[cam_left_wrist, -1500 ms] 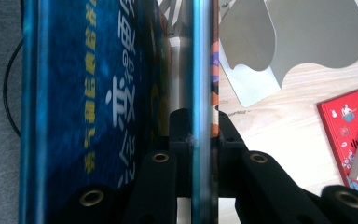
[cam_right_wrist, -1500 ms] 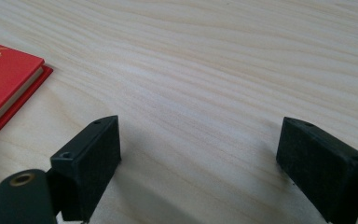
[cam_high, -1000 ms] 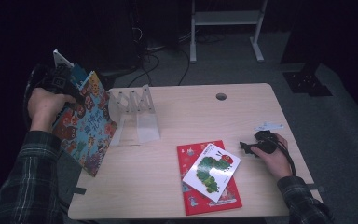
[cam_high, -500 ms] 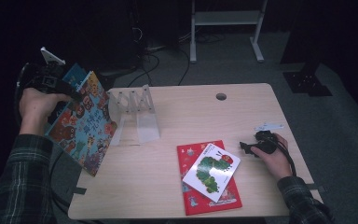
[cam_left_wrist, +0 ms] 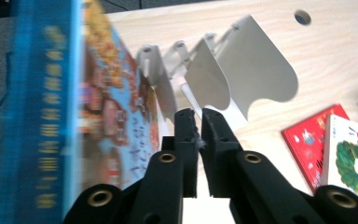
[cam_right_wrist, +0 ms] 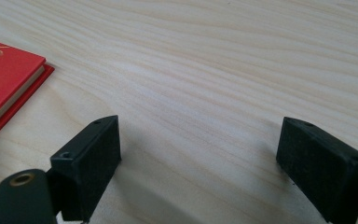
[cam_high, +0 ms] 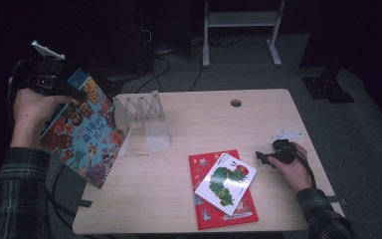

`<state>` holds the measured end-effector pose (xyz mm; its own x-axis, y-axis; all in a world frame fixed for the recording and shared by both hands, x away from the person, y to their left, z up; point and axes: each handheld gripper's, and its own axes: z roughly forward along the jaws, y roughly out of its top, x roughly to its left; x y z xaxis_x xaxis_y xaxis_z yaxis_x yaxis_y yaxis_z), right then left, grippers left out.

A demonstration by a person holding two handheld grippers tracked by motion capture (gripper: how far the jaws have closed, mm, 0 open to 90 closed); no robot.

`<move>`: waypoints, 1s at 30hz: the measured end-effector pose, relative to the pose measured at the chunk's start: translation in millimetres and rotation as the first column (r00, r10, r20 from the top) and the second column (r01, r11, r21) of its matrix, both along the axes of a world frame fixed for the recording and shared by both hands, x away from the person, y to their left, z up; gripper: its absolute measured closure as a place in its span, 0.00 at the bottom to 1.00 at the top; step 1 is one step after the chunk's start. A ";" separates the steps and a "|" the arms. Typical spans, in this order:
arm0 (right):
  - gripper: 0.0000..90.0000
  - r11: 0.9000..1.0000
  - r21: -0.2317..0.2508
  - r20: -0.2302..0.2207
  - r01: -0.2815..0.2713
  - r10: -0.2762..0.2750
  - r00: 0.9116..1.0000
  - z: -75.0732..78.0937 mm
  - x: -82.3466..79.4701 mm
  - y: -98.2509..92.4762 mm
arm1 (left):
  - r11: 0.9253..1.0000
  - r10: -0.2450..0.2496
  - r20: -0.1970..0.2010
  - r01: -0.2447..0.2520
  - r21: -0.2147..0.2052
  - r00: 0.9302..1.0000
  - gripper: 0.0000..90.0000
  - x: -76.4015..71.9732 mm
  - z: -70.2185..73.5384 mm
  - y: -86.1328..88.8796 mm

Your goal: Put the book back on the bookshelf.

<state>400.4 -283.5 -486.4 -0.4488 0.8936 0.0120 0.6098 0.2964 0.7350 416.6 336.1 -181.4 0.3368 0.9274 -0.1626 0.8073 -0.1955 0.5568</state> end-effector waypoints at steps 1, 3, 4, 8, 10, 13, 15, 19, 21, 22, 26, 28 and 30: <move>0.14 1.000 -0.001 0.000 -0.001 0.001 1.000 0.0 0.0 -0.1 | 1.000 -0.011 -0.003 0.011 0.000 1.000 1.00 -0.4 -1.2 -4.0; 0.14 1.000 0.000 0.000 0.000 0.000 1.000 0.0 0.0 0.0 | 0.999 -0.041 -0.014 0.041 0.006 0.999 1.00 -0.9 -4.0 -12.1; 0.14 1.000 -0.001 0.000 -0.001 0.001 1.000 0.0 0.0 -0.1 | 0.999 -0.052 -0.014 0.052 0.010 0.999 1.00 -1.4 -5.2 -16.2; 0.14 1.000 0.000 0.000 0.000 0.000 1.000 0.0 0.0 0.0 | 0.996 -0.087 -0.019 0.088 0.025 0.996 1.00 -1.9 -13.0 -31.0; 0.14 1.000 0.000 0.000 0.000 0.000 1.000 0.0 0.0 0.0 | 0.994 -0.105 -0.027 0.105 0.028 0.994 1.00 -2.3 -18.6 -37.4; 0.14 1.000 -0.001 0.000 0.000 0.000 1.000 0.0 0.0 0.0 | 0.990 -0.135 -0.030 0.136 0.046 0.990 1.00 -5.0 -29.2 -48.2; 0.14 1.000 -0.001 0.000 -0.001 0.001 1.000 0.0 0.0 0.0 | 0.986 -0.156 -0.034 0.158 0.051 0.987 1.00 -7.4 -37.6 -55.6; 0.14 1.000 -0.001 0.000 -0.001 0.001 1.000 0.0 0.0 0.0 | 0.978 -0.199 -0.043 0.201 0.051 0.979 1.00 -12.2 -54.3 -68.0; 0.14 1.000 0.000 0.001 -0.001 0.001 1.000 0.0 0.0 0.0 | 0.973 -0.223 -0.050 0.226 0.055 0.973 1.00 -15.4 -61.5 -74.1; 0.14 1.000 0.000 0.001 -0.001 0.001 1.000 0.0 0.0 0.0 | 0.970 -0.234 -0.052 0.237 0.062 0.971 1.00 -17.0 -65.2 -77.2; 0.14 1.000 0.000 0.001 -0.002 0.002 1.000 0.0 0.0 -0.1 | 0.959 -0.271 -0.059 0.275 0.069 0.961 1.00 -24.9 -80.0 -88.0; 0.14 1.000 -0.001 0.000 -0.002 0.002 1.000 0.0 0.0 -0.1 | 0.955 -0.281 -0.067 0.286 0.075 0.957 0.99 -28.3 -88.5 -93.0; 0.14 1.000 -0.002 0.000 -0.003 0.003 1.000 -0.1 0.1 -0.1 | 0.952 -0.289 -0.074 0.294 0.079 0.955 0.99 -31.8 -97.7 -97.6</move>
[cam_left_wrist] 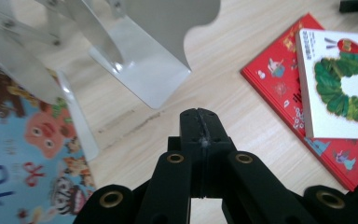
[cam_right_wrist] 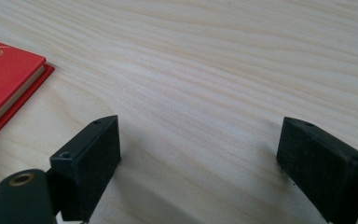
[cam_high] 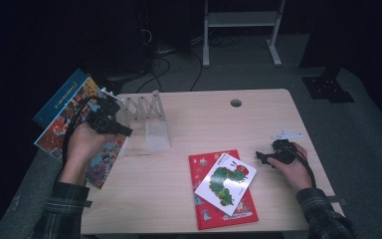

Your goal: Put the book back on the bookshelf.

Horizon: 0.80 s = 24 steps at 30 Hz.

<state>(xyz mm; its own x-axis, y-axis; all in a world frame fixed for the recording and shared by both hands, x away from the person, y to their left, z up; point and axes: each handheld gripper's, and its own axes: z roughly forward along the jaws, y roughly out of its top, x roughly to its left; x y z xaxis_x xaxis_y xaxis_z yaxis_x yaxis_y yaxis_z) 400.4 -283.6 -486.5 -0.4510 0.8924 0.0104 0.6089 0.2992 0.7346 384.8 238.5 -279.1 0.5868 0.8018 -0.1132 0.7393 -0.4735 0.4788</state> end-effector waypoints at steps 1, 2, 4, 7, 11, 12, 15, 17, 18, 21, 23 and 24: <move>0.14 1.000 0.001 0.000 0.001 -0.001 1.000 0.0 0.0 0.1 | 1.000 0.004 0.003 -0.004 0.003 1.000 0.99 -2.1 -4.5 -2.2; 0.14 1.000 0.000 0.000 0.001 -0.001 1.000 0.0 0.0 0.0 | 1.000 -0.002 0.001 0.002 -0.002 1.000 1.00 -3.9 -9.2 -4.2; 0.14 1.000 0.002 -0.002 0.002 -0.002 1.000 0.1 -0.1 0.2 | 1.000 -0.012 -0.004 0.012 -0.012 1.000 0.99 -7.4 -18.4 -8.3; 0.14 1.000 0.001 -0.003 0.002 -0.002 1.000 0.1 -0.1 0.2 | 1.000 -0.019 -0.003 0.019 -0.010 1.000 0.99 -12.9 -32.7 -14.3; 0.14 1.000 0.002 -0.004 -0.006 0.006 1.000 0.1 -1.5 0.0 | 0.999 -0.020 -0.006 0.020 -0.027 1.000 0.99 -18.6 -50.1 -23.1; 0.14 1.000 0.003 -0.003 -0.007 0.007 1.000 0.0 -1.9 -0.2 | 0.999 -0.018 -0.005 0.017 -0.041 1.000 0.99 -20.0 -53.9 -25.3; 0.14 1.000 0.002 -0.003 -0.009 0.009 1.000 0.1 -2.5 -0.4 | 0.998 -0.025 -0.007 0.025 -0.065 1.000 0.99 -22.8 -65.9 -31.3; 0.15 1.000 0.002 -0.002 -0.009 0.009 1.000 0.1 -2.6 -0.4 | 0.997 -0.035 -0.015 0.034 -0.067 0.999 0.99 -23.7 -73.8 -34.8; 0.16 1.000 0.002 0.000 -0.011 0.011 1.000 0.1 -3.0 -0.5 | 0.997 -0.036 -0.016 0.035 -0.069 0.999 0.98 -24.3 -77.7 -36.7; 0.25 1.000 0.003 0.004 -0.022 0.022 1.000 1.4 -5.2 -0.9 | 0.998 -0.039 -0.016 0.038 -0.046 0.999 0.95 -26.6 -89.8 -43.2; 0.33 1.000 -0.012 0.012 -0.025 0.025 1.000 3.4 -7.7 -1.0 | 0.998 -0.057 -0.031 0.056 -0.033 0.998 0.91 -27.6 -97.9 -47.5; 0.36 0.999 -0.025 0.027 -0.029 0.030 0.999 5.0 -9.7 -0.9 | 0.998 -0.059 -0.032 0.058 -0.031 0.998 0.88 -28.0 -100.0 -48.6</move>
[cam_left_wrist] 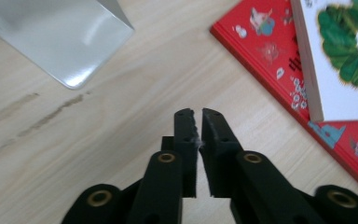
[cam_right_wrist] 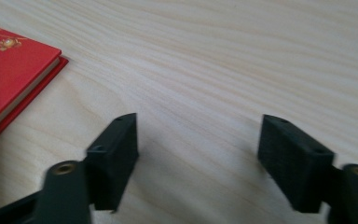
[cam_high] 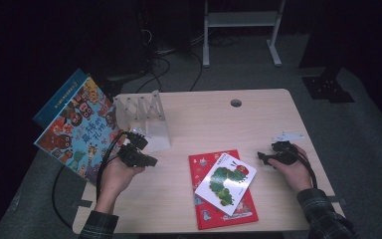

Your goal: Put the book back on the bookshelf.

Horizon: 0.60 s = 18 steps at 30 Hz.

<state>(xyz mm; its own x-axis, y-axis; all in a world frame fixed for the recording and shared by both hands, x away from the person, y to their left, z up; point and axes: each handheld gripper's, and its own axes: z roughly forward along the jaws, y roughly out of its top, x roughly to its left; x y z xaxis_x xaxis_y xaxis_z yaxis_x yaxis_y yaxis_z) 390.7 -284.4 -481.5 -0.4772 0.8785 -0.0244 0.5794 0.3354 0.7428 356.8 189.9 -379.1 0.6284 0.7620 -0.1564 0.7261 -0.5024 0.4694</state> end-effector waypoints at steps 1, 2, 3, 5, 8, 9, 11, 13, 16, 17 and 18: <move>0.38 1.000 0.002 0.001 -0.004 0.004 1.000 1.1 -1.0 -0.4 | 1.000 0.000 0.002 0.000 -0.003 1.000 0.87 -0.8 -3.0 -1.2; 0.41 1.000 0.012 0.001 -0.004 0.004 1.000 3.0 -2.3 -1.0 | 1.000 -0.004 -0.005 0.004 -0.007 1.000 0.85 -1.5 -6.0 -2.1; 0.43 1.000 0.019 0.005 -0.006 0.006 1.000 5.1 -3.8 -1.6 | 1.000 -0.006 -0.010 0.006 -0.012 1.000 0.82 -2.3 -9.0 -3.1; 0.47 0.999 0.035 0.011 -0.012 0.011 1.000 9.0 -7.1 -2.9 | 1.000 -0.011 -0.007 0.011 -0.019 1.000 0.74 -3.7 -14.6 -4.5; 0.50 0.998 0.057 0.002 -0.029 0.029 1.000 13.1 -13.5 -3.9 | 0.999 -0.031 -0.007 0.031 -0.034 0.999 0.64 -5.8 -21.3 -6.4; 0.51 0.998 0.058 -0.005 -0.039 0.039 0.999 14.2 -15.6 -3.9 | 0.999 -0.032 -0.004 0.032 -0.039 0.999 0.59 -6.5 -23.6 -7.3; 0.53 0.996 0.066 -0.018 -0.057 0.058 0.998 17.2 -20.7 -3.6 | 0.997 -0.056 0.001 0.056 -0.045 0.998 0.50 -8.6 -29.0 -9.9; 0.54 0.994 0.076 -0.023 -0.079 0.081 0.996 20.6 -25.6 -3.2 | 0.995 -0.088 0.007 0.088 -0.057 0.996 0.41 -10.7 -34.2 -13.3; 0.59 0.992 0.086 -0.018 -0.097 0.099 0.995 24.3 -33.6 -1.8 | 0.990 -0.128 0.023 0.129 -0.061 0.992 0.31 -12.8 -39.2 -18.0; 0.60 0.991 0.085 -0.023 -0.103 0.105 0.994 24.8 -36.5 -1.1 | 0.988 -0.139 0.019 0.140 -0.064 0.990 0.28 -13.4 -40.2 -19.0; 0.61 0.991 0.083 -0.025 -0.109 0.112 0.993 24.9 -39.3 -0.7 | 0.987 -0.147 0.018 0.148 -0.064 0.989 0.27 -14.3 -41.4 -20.4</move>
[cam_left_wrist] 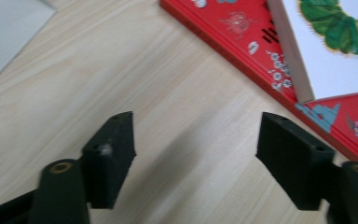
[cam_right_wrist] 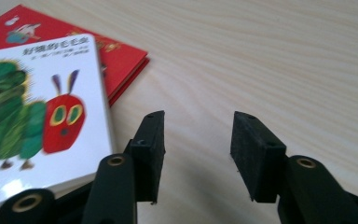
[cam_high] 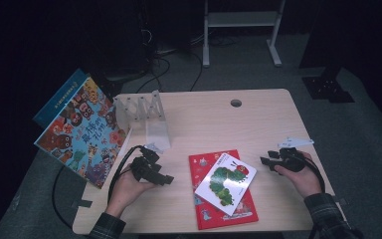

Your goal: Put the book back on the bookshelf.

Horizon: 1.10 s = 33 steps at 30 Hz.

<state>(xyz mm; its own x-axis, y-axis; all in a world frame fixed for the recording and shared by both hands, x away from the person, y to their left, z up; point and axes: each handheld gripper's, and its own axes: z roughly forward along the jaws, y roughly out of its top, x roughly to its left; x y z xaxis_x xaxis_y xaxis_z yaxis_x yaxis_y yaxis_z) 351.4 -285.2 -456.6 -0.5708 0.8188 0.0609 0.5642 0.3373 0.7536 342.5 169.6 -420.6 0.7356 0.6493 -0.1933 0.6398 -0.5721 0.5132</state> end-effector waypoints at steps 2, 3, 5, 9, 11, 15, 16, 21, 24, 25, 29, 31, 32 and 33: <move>0.63 1.000 0.009 -0.010 -0.009 0.009 1.000 -0.2 -5.5 0.6 | 1.000 -0.019 0.005 0.019 -0.009 1.000 0.22 -1.4 -2.3 -1.5; 0.64 1.000 0.013 -0.014 -0.015 0.015 1.000 -0.3 -7.9 0.7 | 1.000 -0.025 0.000 0.025 -0.016 1.000 0.21 -2.5 -3.4 -1.8; 0.64 0.999 0.022 -0.028 -0.028 0.029 0.999 -0.3 -12.2 1.1 | 0.999 -0.034 0.006 0.034 -0.038 0.999 0.20 -4.9 -7.0 -2.8; 0.64 0.998 0.026 -0.048 -0.057 0.058 0.997 -1.8 -19.9 4.4 | 0.999 -0.035 0.012 0.035 -0.026 0.999 0.19 -8.6 -14.1 -8.2; 0.63 0.997 0.022 -0.060 -0.071 0.073 0.996 -3.6 -22.7 7.1 | 0.999 -0.042 0.010 0.043 -0.009 0.999 0.19 -8.1 -17.4 -13.6; 0.62 0.995 0.012 -0.070 -0.097 0.097 0.993 -5.2 -23.4 12.9 | 0.999 -0.052 0.006 0.052 0.003 0.999 0.19 -8.3 -23.1 -21.8; 0.62 0.994 0.015 -0.074 -0.104 0.105 0.992 -5.6 -23.2 14.2 | 0.998 -0.056 0.004 0.056 0.006 0.998 0.19 -7.8 -24.3 -22.3; 0.62 0.989 0.020 -0.090 -0.146 0.147 0.985 -8.8 -22.7 19.3 | 0.997 -0.070 0.001 0.070 0.027 0.998 0.19 -8.5 -27.7 -27.4; 0.62 0.986 0.030 -0.093 -0.166 0.168 0.981 -9.8 -21.8 21.2 | 0.997 -0.074 -0.009 0.074 0.030 0.997 0.19 -8.5 -28.5 -28.7; 0.62 0.985 0.033 -0.097 -0.172 0.175 0.980 -10.3 -21.8 22.4 | 0.997 -0.072 -0.008 0.072 0.025 0.997 0.19 -8.6 -28.5 -28.5; 0.61 0.980 0.032 -0.096 -0.194 0.196 0.976 -11.2 -21.5 29.2 | 0.998 -0.061 -0.007 0.061 0.013 0.998 0.19 -8.9 -26.7 -26.3; 0.60 0.978 0.030 -0.097 -0.204 0.206 0.974 -10.7 -21.3 33.1 | 0.998 -0.059 -0.008 0.059 -0.002 0.998 0.19 -9.1 -25.7 -24.8; 0.60 0.977 0.032 -0.098 -0.211 0.213 0.972 -10.4 -21.4 35.1 | 0.998 -0.060 -0.008 0.060 -0.005 0.998 0.19 -9.1 -25.2 -24.2; 0.60 0.975 0.035 -0.099 -0.219 0.221 0.970 -10.1 -21.7 37.2 | 0.998 -0.056 -0.009 0.056 -0.010 0.998 0.19 -9.4 -25.1 -23.7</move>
